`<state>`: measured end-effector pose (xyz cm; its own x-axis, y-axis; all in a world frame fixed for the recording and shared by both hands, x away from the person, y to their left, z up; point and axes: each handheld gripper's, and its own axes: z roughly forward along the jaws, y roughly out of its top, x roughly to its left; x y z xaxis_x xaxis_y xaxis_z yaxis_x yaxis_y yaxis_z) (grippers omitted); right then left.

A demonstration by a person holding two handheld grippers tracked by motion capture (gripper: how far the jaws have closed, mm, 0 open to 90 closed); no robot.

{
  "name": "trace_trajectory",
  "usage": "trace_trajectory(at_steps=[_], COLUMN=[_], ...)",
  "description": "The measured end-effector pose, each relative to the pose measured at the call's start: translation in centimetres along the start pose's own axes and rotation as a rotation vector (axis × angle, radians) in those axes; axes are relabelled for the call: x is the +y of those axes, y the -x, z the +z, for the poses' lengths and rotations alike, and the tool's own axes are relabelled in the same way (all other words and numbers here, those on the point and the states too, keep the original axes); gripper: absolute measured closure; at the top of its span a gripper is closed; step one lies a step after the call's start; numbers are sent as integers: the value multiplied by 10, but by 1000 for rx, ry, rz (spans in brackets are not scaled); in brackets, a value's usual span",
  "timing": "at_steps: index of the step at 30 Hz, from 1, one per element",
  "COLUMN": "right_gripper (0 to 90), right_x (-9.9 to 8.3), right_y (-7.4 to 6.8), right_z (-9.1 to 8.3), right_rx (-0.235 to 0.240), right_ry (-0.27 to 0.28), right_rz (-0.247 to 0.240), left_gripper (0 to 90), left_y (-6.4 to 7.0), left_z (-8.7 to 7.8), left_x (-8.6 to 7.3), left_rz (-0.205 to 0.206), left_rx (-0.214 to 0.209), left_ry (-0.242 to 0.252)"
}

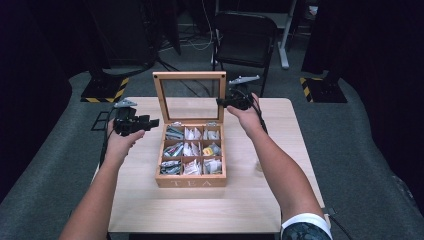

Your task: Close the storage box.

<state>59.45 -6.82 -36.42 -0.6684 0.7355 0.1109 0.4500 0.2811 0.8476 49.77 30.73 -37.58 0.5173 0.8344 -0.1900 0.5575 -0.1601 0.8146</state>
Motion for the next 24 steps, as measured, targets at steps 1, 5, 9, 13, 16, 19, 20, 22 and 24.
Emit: trace_trajectory(at_steps=[1,5,9,13,16,19,20,22,24], right_gripper=[617,622,641,643,643,643,643,643,643], right_x=[1,3,6,6,6,5,5,4,3], right_y=[-1,-3,-4,-8,-9,-10,-10,-11,-11], right_z=[-1,-5,-12,-15,-16,-17,-17,-18,-18], right_rx=[-1,-3,0,-9,-7,-5,-6,-7,-7], right_ry=[1,9,41,28,25,24,26,30,36], right_rz=[-7,-27,-23,-34,-43,-44,-46,-48,-53], left_gripper=[464,465,472,476,484,489,491,498,505], left_y=[0,1,2,2,3,2,2,2,2], left_z=[1,2,1,3,3,5,6,7,9], left_x=[1,6,12,19,25,31,33,36,39], left_rz=[-1,3,13,31,50,59,62,65,64], left_rx=[2,0,-5,5,17,27,35,43,51], left_ry=[1,12,32,28,39,35,38,52,51])
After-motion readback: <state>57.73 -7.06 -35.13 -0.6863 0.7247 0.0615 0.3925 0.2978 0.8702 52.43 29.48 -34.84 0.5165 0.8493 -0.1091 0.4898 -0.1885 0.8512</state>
